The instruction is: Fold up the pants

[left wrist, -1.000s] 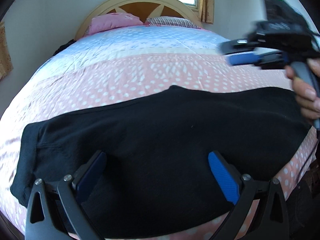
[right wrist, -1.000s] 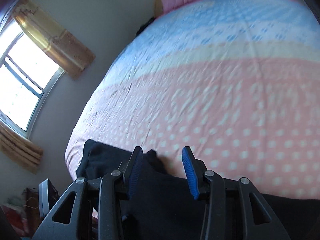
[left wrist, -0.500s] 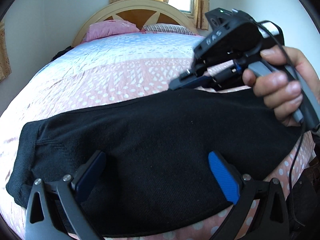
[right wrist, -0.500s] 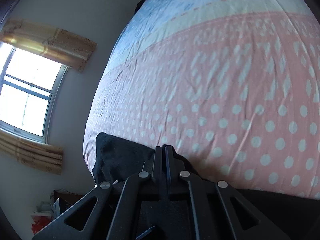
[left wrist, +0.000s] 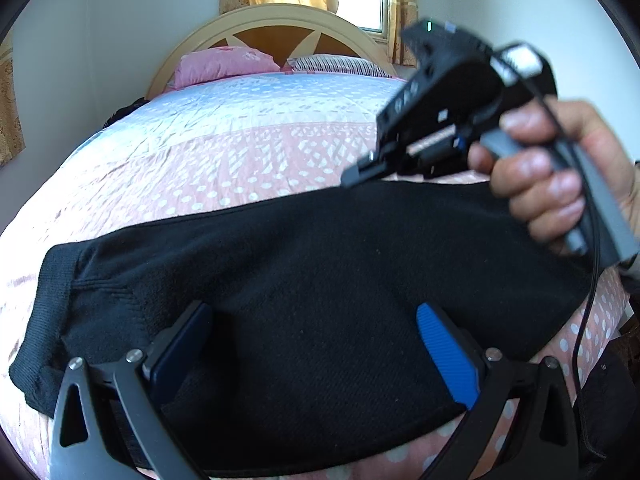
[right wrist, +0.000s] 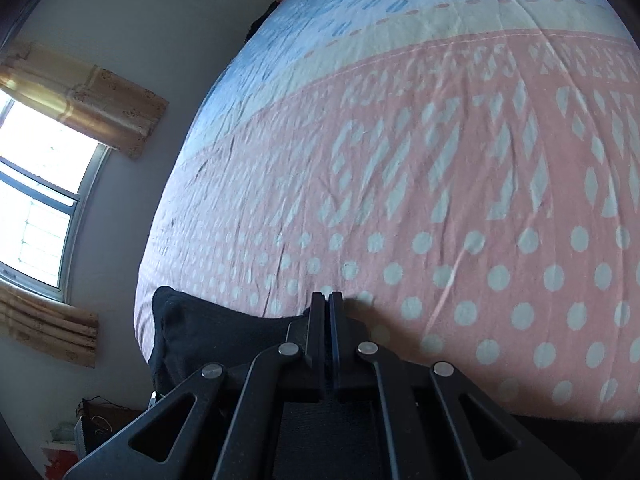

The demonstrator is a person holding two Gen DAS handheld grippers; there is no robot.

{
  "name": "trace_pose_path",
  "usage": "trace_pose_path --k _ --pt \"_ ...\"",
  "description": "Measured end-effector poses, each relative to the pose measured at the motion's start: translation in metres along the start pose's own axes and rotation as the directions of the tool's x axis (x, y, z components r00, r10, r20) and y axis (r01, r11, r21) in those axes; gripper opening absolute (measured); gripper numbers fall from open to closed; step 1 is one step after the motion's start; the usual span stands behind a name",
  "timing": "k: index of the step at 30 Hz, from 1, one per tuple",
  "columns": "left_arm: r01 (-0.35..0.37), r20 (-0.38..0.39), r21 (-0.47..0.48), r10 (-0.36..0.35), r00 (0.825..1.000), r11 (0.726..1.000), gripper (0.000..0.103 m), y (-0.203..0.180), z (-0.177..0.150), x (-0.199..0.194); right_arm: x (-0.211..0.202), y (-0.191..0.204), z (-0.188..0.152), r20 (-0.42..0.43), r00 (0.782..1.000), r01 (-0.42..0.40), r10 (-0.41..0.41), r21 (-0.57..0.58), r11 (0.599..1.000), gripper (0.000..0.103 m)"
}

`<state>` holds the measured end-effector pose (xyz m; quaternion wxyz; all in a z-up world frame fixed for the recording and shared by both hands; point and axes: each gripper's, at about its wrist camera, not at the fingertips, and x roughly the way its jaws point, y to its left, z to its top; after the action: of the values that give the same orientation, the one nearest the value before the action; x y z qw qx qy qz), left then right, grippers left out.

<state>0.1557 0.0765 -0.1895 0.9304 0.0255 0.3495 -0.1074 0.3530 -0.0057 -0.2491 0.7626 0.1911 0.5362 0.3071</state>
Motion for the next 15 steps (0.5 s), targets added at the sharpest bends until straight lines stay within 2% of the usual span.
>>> trace_pose_path --k 1,3,4,7,10,13,15 --pt "0.000 0.001 0.001 0.000 1.000 1.000 0.103 0.000 -0.001 -0.001 -0.007 -0.002 0.000 0.012 1.000 0.010 -0.010 0.006 1.000 0.006" --pt "0.001 0.005 0.001 -0.001 1.000 1.000 0.103 0.000 -0.003 -0.002 -0.028 -0.009 -0.002 0.056 0.998 0.033 -0.034 0.011 0.999 0.032" --pt "0.001 0.006 0.001 -0.001 1.000 1.000 0.103 0.000 -0.004 -0.003 -0.043 -0.015 -0.005 0.082 0.996 0.021 -0.023 0.020 1.000 0.050" --pt "0.002 0.008 0.000 -0.002 1.000 1.000 0.103 0.001 -0.004 -0.004 -0.095 -0.042 -0.023 0.153 0.988 -0.011 0.001 0.069 0.998 0.051" --pt "0.002 0.008 0.000 -0.002 1.000 1.000 0.103 0.001 -0.004 -0.004 -0.153 -0.073 -0.050 0.246 0.969 0.015 -0.040 0.103 0.995 0.051" --pt "-0.001 0.007 -0.001 0.001 1.000 1.000 0.103 0.000 -0.005 -0.005 -0.224 -0.118 -0.088 0.345 0.929 0.082 -0.136 0.168 0.982 0.051" --pt "-0.010 0.006 -0.001 0.010 1.000 1.000 0.103 -0.001 -0.004 -0.006 -0.271 -0.149 -0.117 0.409 0.888 0.125 -0.208 0.220 0.967 0.051"
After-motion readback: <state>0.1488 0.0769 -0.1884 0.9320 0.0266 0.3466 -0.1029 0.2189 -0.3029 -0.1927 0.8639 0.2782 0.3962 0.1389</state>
